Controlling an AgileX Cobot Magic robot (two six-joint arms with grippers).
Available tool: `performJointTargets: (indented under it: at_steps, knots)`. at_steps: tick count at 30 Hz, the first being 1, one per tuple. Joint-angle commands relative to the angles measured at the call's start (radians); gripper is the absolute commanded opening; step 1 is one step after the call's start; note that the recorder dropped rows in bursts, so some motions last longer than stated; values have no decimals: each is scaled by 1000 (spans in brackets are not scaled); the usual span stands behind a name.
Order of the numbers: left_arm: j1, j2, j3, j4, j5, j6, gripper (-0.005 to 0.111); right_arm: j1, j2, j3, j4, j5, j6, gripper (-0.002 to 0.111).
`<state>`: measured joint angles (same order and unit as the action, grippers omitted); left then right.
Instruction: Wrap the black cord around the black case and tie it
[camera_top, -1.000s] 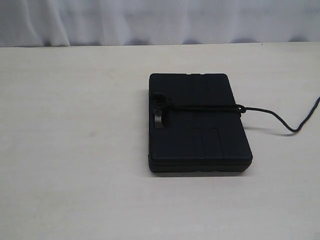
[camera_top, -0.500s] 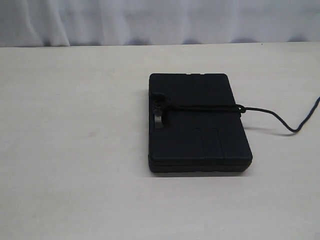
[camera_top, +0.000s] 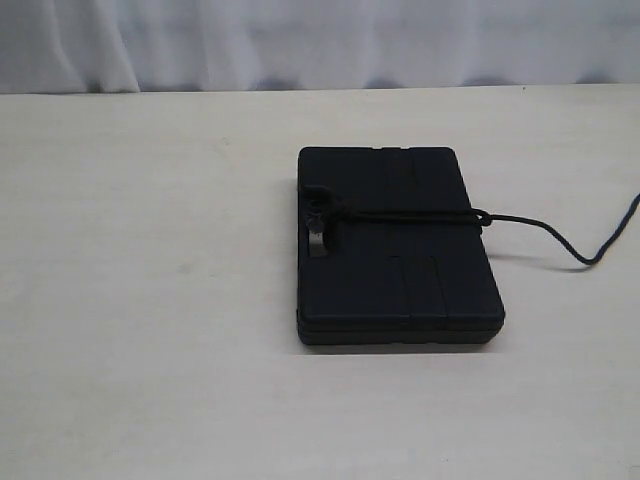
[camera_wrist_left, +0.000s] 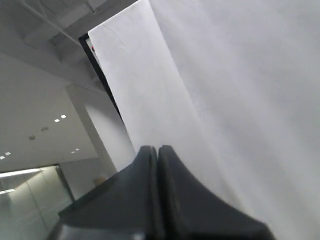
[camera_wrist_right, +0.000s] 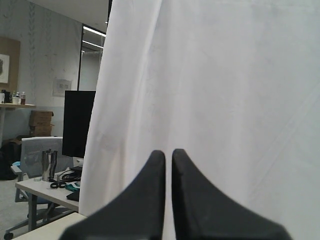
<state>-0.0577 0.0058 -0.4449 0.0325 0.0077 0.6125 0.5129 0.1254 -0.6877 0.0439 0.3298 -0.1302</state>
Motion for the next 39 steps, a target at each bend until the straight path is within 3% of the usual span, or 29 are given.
performJointTargets:
  at_steps: [1, 7, 18, 30, 34, 39]
  knots:
    - [4, -6, 31, 213, -55, -8, 0, 2, -4, 4, 4, 5, -4, 4]
    - [4, -6, 194, 7, -226, -8, 0, 2, -4, 4, 4, 7, -4, 4]
    - [4, -6, 384, 11, -224, -8, 0, 2, -4, 4, 4, 5, -4, 4]
    - [4, -6, 445, 11, -236, -8, 0, 2, -4, 4, 4, 5, -4, 4]
    - [4, -6, 445, 11, -102, -8, 0, 2, -4, 4, 4, 7, -4, 4]
    - [4, -6, 445, 11, -80, -8, 0, 2, -4, 4, 4, 7, -4, 4]
